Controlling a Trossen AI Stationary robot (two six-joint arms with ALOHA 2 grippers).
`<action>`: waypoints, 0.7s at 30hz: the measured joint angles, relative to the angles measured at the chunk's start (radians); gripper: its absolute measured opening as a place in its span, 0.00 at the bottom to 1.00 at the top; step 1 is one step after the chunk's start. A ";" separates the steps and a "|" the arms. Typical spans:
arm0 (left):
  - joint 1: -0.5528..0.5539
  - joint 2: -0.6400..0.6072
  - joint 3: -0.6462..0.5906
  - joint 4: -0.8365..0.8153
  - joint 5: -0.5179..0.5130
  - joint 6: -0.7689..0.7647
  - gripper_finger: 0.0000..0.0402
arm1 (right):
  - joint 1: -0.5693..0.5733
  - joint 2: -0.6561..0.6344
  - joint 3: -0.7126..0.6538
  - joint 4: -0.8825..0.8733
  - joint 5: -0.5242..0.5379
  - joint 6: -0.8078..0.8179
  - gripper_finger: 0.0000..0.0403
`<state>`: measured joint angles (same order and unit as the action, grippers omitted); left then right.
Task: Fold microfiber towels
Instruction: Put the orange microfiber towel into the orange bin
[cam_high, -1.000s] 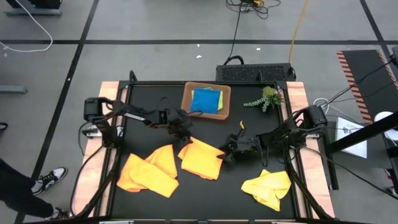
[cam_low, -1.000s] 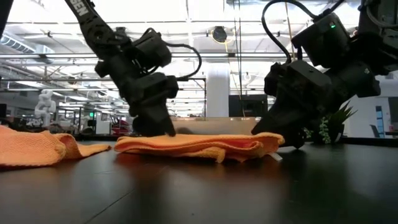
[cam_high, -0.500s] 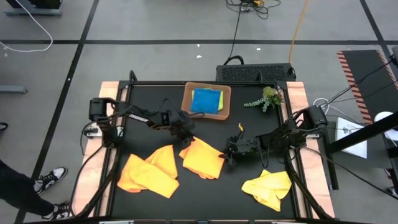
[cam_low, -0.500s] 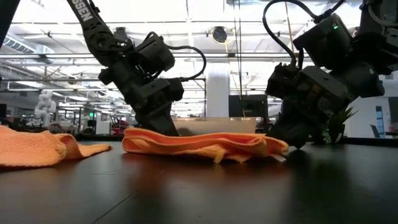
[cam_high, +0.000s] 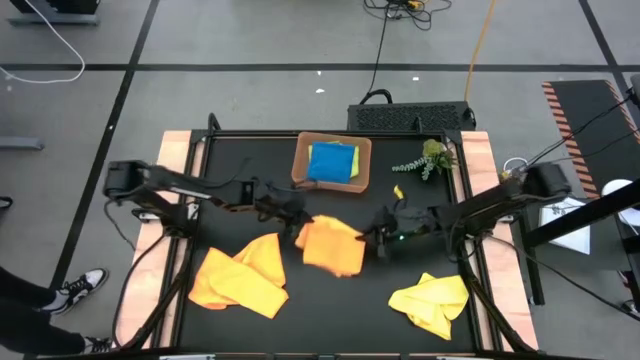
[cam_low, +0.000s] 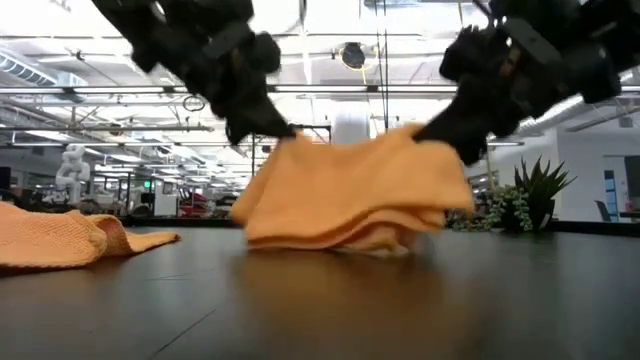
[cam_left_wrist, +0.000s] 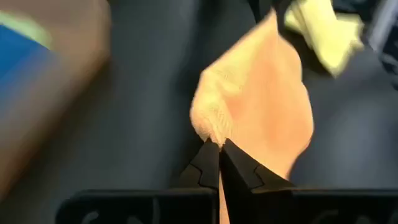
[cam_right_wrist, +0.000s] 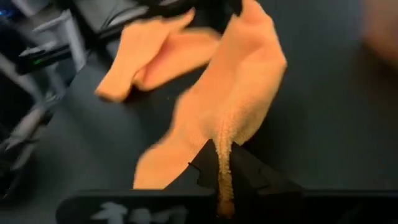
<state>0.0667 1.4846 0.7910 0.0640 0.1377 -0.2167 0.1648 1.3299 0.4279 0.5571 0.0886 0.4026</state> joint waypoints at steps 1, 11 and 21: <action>-0.001 -0.029 0.001 -0.004 -0.045 0.010 0.01 | -0.010 -0.039 0.000 -0.030 0.026 -0.022 0.01; 0.091 -0.137 0.003 0.000 -0.248 0.058 0.00 | -0.253 -0.243 0.002 -0.075 0.094 -0.217 0.00; 0.321 -0.121 0.006 0.070 -0.162 0.091 0.00 | -0.580 -0.151 0.025 -0.018 -0.060 -0.289 0.00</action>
<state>0.3877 1.3632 0.7975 0.1344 -0.0246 -0.1252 -0.4151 1.1785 0.4529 0.5393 0.0285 0.1135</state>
